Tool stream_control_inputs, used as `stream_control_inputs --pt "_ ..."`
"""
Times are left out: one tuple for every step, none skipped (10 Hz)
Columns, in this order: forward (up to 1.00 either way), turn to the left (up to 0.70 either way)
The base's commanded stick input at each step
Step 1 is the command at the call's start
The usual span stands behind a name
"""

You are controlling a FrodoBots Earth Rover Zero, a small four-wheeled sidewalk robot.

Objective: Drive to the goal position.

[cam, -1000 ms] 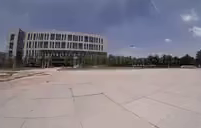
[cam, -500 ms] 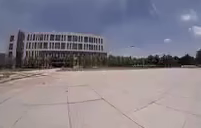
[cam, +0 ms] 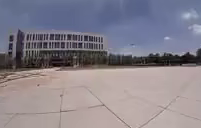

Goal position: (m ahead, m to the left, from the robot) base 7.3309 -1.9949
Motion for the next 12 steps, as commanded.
stream_control_inputs --pt "0.7 0.0" --pt "0.7 0.0" --pt "0.7 0.0" --pt "0.7 0.0" --pt "0.7 0.0" --pt "0.7 0.0" --pt "0.7 0.0" --pt "0.7 0.0" --pt "0.7 0.0" --pt "0.7 0.0" --pt "0.7 0.0" --pt "0.7 0.0"
